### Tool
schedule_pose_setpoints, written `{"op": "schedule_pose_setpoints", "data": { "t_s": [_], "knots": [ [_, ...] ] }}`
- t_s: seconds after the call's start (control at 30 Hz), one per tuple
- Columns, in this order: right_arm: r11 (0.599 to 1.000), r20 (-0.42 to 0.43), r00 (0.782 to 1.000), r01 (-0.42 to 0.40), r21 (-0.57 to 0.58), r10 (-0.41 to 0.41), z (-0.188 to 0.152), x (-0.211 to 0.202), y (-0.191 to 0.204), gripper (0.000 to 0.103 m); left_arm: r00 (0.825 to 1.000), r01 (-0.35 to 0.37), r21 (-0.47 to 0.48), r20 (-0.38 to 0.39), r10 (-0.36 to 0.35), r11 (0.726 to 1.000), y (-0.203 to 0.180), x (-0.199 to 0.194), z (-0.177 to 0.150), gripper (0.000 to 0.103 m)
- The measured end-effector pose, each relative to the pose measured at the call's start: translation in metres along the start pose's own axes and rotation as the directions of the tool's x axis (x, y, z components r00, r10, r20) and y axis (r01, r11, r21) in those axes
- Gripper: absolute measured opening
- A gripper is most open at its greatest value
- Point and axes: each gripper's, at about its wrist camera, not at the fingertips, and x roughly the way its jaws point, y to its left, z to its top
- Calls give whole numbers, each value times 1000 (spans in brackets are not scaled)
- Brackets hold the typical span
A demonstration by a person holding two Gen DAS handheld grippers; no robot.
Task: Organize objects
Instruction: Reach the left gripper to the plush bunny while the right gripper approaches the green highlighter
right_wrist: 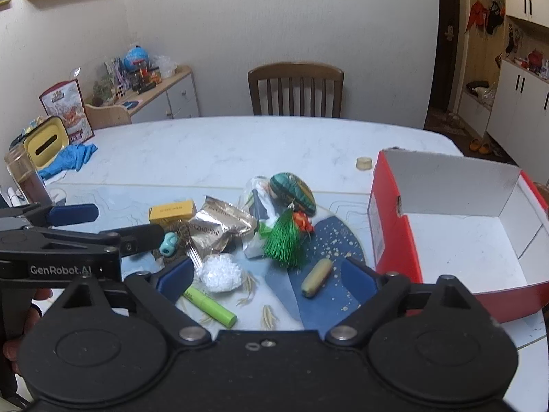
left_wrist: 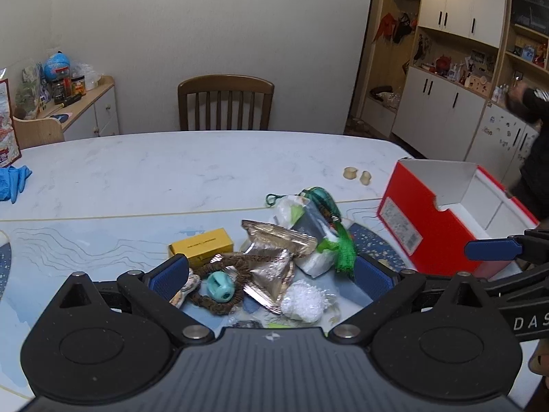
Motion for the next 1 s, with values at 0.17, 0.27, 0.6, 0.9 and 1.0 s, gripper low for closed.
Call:
{"op": "schedule_pose_setpoints", "data": {
  "t_s": [0.17, 0.27, 0.6, 0.9, 1.0],
  "knots": [
    [999, -47, 998, -39, -39, 37, -4, 14, 4, 87, 999, -30, 7, -11, 30, 1000, 8, 11, -5, 103],
    [996, -84, 995, -56, -75, 50, -8, 27, 8, 83, 998, -54, 12, -32, 55, 998, 16, 21, -10, 103],
    [978, -164, 980, -141, -152, 116, -18, 62, 19, 76, 985, -148, -10, -87, 147, 989, 61, 58, -19, 103],
    [954, -233, 963, -193, -229, 139, -28, 94, 37, 63, 974, -158, -57, -171, 147, 986, 92, 92, -24, 102],
    [948, -253, 956, -208, -240, 146, -30, 104, 41, 57, 973, -156, -53, -183, 144, 986, 95, 98, -25, 102]
  ]
}}
